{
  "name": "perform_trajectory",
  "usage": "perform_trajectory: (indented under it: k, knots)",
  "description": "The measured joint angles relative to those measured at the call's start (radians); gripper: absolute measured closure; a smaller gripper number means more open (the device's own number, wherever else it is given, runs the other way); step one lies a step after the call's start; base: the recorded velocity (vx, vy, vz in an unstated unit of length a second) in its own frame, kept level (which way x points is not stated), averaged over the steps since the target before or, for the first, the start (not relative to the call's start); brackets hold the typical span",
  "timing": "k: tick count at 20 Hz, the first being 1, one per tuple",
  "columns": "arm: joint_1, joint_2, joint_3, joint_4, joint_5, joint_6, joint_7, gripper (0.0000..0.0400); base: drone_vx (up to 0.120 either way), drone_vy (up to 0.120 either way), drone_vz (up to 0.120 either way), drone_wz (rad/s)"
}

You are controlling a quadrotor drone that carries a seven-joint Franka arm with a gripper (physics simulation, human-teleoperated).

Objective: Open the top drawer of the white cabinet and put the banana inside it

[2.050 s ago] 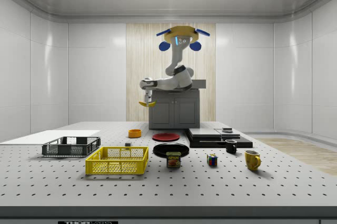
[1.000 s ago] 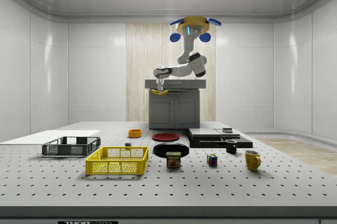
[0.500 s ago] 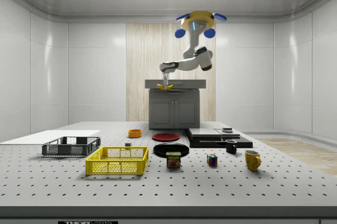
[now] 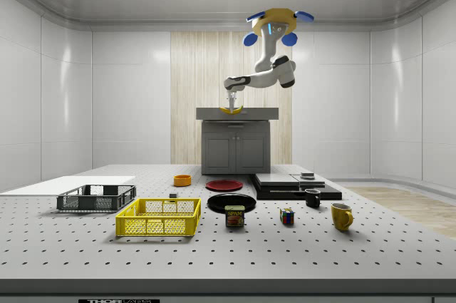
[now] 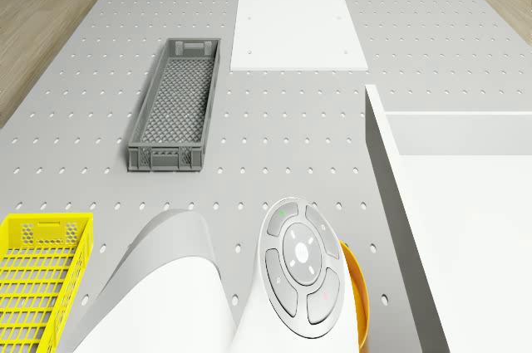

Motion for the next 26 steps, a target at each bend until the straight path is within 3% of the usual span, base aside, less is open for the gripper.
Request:
perform_trajectory:
  k: [6, 26]
  knots:
    - [-0.002, 0.004, 0.001, 0.000, 0.002, -0.003, 0.002, 0.0199, -0.120, -0.060, 0.120, 0.000]
    - [-0.010, 0.015, 0.005, -0.002, 0.009, -0.014, 0.008, 0.0199, -0.120, -0.120, 0.120, 0.000]
